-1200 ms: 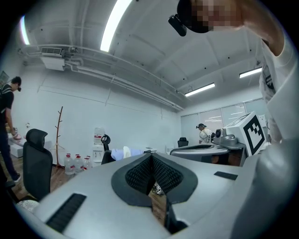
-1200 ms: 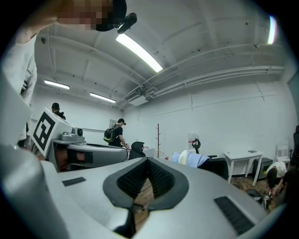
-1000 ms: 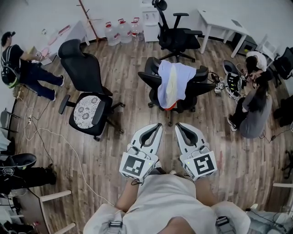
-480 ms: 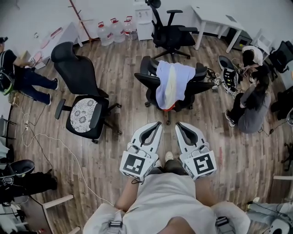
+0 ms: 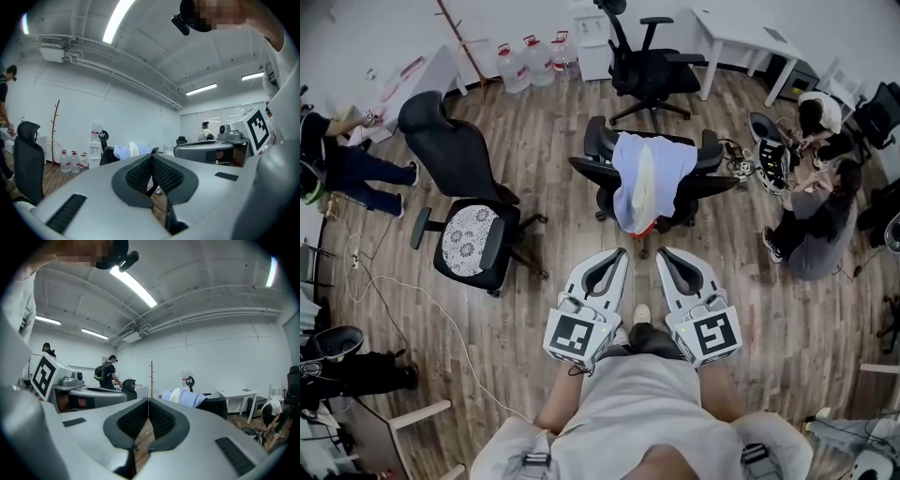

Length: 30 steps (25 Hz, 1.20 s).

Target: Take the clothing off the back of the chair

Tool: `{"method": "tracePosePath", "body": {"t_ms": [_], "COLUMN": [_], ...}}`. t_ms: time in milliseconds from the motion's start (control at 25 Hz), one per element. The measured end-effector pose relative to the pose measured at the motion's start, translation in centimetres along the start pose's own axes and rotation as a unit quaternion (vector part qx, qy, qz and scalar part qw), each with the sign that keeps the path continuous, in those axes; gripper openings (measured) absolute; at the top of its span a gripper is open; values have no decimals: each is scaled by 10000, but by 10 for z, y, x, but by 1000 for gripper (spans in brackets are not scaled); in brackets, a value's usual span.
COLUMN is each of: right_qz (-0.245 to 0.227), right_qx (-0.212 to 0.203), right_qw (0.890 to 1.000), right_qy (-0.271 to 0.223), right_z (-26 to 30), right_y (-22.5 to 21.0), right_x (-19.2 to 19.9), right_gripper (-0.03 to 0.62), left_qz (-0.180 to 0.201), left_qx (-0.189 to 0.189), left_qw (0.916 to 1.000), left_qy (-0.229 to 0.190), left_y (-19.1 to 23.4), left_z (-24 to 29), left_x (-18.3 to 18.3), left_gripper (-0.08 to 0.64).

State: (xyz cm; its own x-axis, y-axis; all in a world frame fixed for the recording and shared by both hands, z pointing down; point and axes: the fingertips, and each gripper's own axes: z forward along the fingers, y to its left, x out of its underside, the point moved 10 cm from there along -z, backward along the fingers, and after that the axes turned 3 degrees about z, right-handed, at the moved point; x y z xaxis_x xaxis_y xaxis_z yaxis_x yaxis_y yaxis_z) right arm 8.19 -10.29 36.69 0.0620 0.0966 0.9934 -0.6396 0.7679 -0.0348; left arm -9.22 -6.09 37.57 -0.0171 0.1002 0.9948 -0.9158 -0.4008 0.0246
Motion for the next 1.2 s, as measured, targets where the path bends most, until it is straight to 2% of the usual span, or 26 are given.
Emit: {"method": "tracePosePath", "body": {"t_ms": [680,1200], "right_qz": [100,233], "right_qx": [-283,-394], "right_qw": [9995,9989], "right_qy": [-55,-113], "right_z": [29,40], "right_y": [-60,-80], "right_x": [0,6], "right_gripper": [21,21], "left_qz": [136,210], "left_qx": [-295,-489], "left_qw": [9995,9985], "left_qy": [25,87], "left_y": [7,13], "left_z": [58,76], "left_x": [-9,-9], "left_gripper": [18,18]}}
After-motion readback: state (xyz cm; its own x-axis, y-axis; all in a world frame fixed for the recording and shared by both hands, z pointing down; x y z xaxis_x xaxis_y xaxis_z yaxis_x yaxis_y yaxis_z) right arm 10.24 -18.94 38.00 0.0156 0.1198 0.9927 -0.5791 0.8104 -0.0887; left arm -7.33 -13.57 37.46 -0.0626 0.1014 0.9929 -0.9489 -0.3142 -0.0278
